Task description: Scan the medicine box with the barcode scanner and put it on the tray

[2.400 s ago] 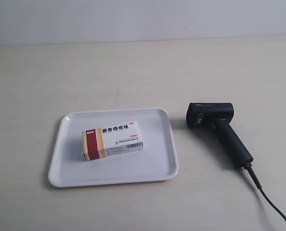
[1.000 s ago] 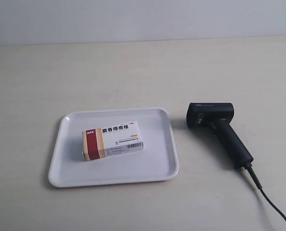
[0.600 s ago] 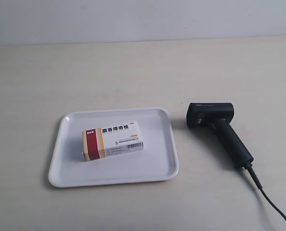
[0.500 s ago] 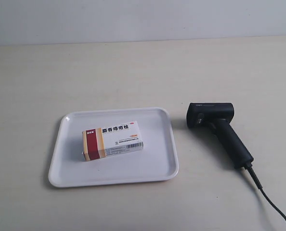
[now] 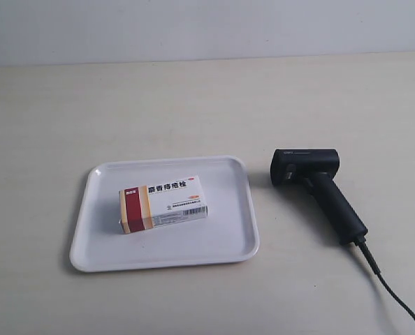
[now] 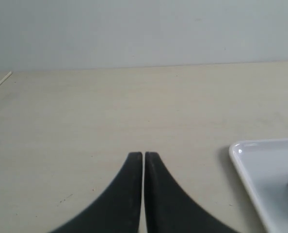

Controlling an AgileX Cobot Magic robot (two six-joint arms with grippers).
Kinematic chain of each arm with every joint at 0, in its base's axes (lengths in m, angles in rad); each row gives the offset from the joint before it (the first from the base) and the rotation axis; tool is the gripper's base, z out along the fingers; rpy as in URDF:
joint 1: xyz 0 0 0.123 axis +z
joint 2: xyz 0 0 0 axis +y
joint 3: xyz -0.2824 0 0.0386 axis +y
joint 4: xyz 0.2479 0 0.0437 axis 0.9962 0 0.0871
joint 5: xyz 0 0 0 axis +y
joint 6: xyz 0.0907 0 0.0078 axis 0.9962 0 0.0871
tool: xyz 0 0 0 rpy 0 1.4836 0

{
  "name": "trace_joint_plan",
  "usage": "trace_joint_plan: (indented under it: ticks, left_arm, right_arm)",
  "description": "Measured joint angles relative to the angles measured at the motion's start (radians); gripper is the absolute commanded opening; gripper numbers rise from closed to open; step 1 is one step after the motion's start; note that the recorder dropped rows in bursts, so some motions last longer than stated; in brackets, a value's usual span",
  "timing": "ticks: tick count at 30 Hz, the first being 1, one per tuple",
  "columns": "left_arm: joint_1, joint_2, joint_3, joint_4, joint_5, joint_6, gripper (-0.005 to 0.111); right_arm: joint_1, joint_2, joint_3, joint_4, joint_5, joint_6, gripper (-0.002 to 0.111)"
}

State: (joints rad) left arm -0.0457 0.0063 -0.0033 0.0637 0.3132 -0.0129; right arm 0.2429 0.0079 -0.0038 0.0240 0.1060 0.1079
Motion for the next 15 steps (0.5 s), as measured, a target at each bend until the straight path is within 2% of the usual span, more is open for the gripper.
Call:
trace_joint_plan:
  ticks: [6,15]
  left_arm:
    - [0.0,0.0,0.0,0.0,0.002,0.0,0.004]
    - [0.0,0.0,0.0,0.0,0.002,0.0,0.004]
  right_arm:
    - [-0.123,-0.002,0.0,0.0,-0.014,-0.004,0.0]
    - [-0.134,-0.002,0.0,0.0,-0.014,-0.006,0.0]
